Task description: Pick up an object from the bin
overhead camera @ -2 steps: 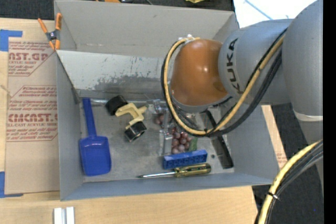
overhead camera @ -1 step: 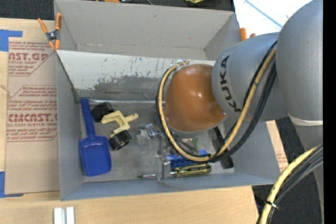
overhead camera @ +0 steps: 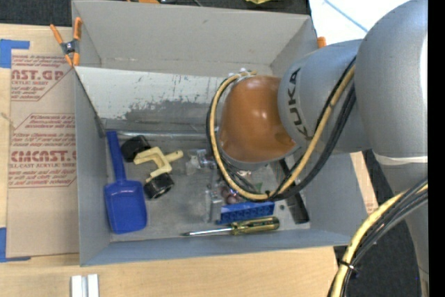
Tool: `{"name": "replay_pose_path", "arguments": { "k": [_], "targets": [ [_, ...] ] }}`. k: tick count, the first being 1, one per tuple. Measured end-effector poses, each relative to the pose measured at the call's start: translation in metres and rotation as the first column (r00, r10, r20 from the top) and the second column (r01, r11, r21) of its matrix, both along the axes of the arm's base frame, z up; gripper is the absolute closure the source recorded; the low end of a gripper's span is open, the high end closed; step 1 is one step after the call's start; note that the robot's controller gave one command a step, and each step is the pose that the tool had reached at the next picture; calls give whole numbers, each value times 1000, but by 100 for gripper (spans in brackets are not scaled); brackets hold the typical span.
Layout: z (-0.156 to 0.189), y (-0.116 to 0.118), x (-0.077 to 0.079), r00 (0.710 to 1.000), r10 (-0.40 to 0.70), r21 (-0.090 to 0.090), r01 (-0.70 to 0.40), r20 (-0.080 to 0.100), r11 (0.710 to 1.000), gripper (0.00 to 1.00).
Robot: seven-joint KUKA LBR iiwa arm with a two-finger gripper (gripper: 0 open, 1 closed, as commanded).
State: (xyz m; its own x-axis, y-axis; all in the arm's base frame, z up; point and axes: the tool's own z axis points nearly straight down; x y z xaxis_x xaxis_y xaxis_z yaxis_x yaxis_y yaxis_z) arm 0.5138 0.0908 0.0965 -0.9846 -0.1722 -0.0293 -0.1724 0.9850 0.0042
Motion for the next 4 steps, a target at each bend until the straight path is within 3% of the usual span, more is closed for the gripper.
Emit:
{"name": "replay_pose_path", "arguments": {
  "k": [1, 2, 3, 4],
  "targets": [
    [96, -29, 15, 993, 112, 0, -112, -24, 994, 0],
    [30, 60, 21, 996, 88, 1, -88, -8, 996, 0],
    [19, 66, 37, 993, 114, -3, -114, -10, 994, 0],
    [-6, 86, 7, 993, 121, 4, -121, -12, 993, 100]
  ]
}}
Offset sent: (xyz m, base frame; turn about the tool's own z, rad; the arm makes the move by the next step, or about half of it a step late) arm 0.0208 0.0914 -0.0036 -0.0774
